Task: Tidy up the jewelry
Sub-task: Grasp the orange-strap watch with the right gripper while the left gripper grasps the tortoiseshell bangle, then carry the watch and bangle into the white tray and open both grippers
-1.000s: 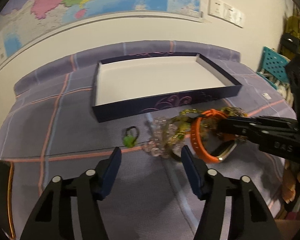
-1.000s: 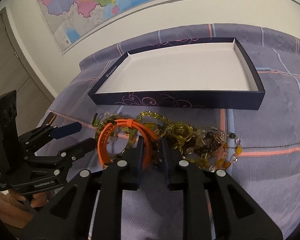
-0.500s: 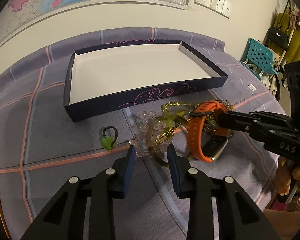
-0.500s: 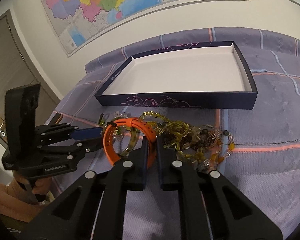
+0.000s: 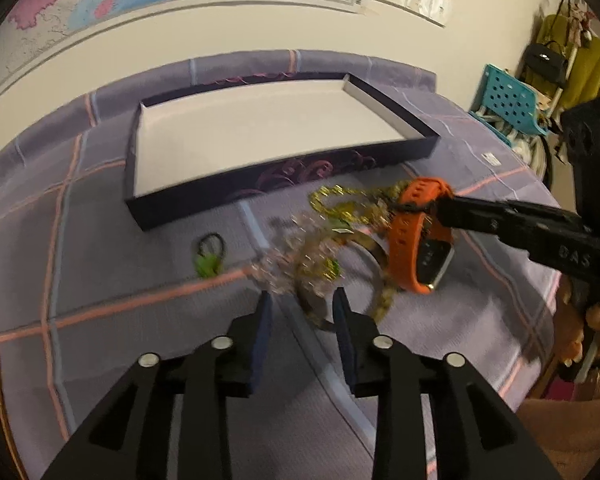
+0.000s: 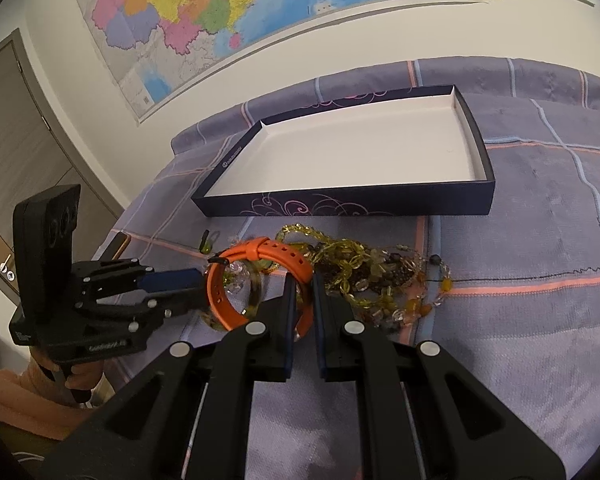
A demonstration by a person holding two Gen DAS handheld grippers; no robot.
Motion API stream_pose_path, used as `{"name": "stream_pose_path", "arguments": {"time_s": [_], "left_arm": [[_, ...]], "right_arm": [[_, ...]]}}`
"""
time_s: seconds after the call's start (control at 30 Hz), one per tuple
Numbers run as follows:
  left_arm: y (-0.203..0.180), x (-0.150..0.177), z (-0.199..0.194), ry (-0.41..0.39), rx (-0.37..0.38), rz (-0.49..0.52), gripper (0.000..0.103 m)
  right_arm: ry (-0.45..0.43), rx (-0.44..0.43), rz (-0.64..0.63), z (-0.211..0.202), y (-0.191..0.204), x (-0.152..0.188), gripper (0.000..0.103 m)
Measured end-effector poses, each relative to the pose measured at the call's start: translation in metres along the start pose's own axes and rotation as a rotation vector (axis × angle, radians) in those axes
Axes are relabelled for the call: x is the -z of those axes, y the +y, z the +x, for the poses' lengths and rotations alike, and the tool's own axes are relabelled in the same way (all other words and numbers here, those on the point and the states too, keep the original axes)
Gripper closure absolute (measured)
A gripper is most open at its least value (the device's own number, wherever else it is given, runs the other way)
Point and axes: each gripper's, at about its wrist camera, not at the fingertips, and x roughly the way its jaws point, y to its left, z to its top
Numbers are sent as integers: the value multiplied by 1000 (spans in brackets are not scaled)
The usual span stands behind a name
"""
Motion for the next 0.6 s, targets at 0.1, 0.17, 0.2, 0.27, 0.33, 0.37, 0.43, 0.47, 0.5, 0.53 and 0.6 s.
{"name": "stream_pose_path", "arguments": {"time_s": [0.1, 0.17, 0.2, 0.27, 0.33, 0.37, 0.43, 0.47, 0.5, 0.53, 0.6], "left_arm": [[-4, 1, 3, 4, -14, 14, 83], [-3, -1, 4, 4, -12, 2, 89], [-2, -2, 4, 5, -10, -3, 92], [-2, -2, 3, -1, -19, -5, 97], [-2, -2, 0, -7, -15, -11, 99], [-1, -2, -2, -15, -12, -12, 99], [-1, -3, -6, -27, -10, -13, 98], [0, -4, -9, -32, -7, -16, 98], [1, -4, -11, -36, -4, -18, 98], [3, -6, -14, -42, -1, -22, 98], [6, -8, -20, -54, 10, -30, 98]], "right_arm": [[2, -1, 6, 0, -1, 0, 94], [-2, -2, 7, -1, -1, 0, 94], [-5, -1, 7, -3, -1, 0, 94], [-12, 1, 6, -5, -1, -1, 94], [-22, 4, 5, -8, -2, -4, 94], [-27, 3, 7, -9, -2, -5, 94], [-33, -3, 9, -12, -3, -7, 94], [-38, -5, 8, -13, -4, -9, 94], [-40, -7, 8, -14, -4, -10, 94], [-42, -8, 7, -15, -5, -12, 94], [-46, -13, 8, -16, -5, -14, 94]]}}
